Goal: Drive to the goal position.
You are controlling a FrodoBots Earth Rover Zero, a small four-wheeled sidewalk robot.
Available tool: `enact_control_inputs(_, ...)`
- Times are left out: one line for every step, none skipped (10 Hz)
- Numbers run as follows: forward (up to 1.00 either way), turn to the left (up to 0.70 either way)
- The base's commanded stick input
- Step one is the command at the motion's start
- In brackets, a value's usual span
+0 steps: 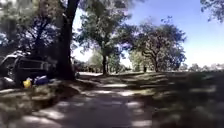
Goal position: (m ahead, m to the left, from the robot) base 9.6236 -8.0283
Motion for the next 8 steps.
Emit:
enact_control_inputs(0.85,0.00)
enact_control_inputs(0.85,0.00)
enact_control_inputs(0.85,0.00)
enact_control_inputs(0.85,0.00)
enact_control_inputs(0.85,0.00)
enact_control_inputs(0.85,0.00)
enact_control_inputs(0.85,0.00)
enact_control_inputs(0.85,0.00)
